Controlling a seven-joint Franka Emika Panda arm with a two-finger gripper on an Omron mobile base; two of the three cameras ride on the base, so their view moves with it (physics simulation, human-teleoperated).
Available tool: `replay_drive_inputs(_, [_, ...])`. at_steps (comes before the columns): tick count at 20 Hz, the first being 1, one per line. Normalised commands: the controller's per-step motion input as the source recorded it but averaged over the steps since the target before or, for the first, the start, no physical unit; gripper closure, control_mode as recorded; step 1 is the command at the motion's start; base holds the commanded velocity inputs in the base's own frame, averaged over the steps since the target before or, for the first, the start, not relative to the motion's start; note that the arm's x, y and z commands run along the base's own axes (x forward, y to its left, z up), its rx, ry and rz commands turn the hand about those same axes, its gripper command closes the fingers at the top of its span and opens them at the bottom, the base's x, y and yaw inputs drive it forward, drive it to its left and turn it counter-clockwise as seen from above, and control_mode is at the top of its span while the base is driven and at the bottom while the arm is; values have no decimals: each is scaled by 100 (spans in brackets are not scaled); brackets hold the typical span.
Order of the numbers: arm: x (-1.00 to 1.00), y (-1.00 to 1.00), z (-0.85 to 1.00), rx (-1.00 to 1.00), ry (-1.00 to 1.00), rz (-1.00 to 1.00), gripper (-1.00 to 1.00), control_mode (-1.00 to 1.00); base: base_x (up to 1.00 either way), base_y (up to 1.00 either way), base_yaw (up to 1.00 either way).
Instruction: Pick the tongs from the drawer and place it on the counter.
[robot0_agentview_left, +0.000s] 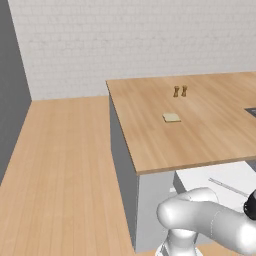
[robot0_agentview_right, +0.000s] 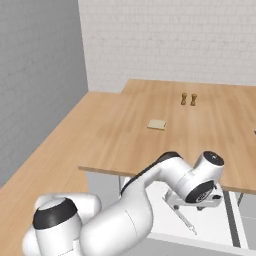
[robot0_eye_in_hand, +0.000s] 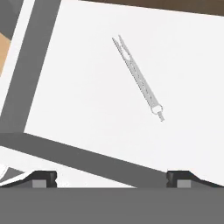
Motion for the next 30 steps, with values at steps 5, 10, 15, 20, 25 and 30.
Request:
replay_drive_inputs(5, [29, -3, -29, 0, 0, 0, -100, -100, 0, 0, 0])
replay_drive_inputs(10, [1, -7, -50, 0, 0, 0, -100, -100, 0, 0, 0])
replay_drive_inputs(15, [10, 0, -43, 0, -2, -1, -100, -100, 0, 0, 0])
replay_drive_inputs(20, [21, 0, -30, 0, -3, 0, -100, -100, 0, 0, 0])
replay_drive_inputs(25, [22, 0, -49, 0, -3, 0, -100, -100, 0, 0, 0])
replay_drive_inputs(30, [14, -6, -43, 0, 0, 0, -100, -100, 0, 0, 0])
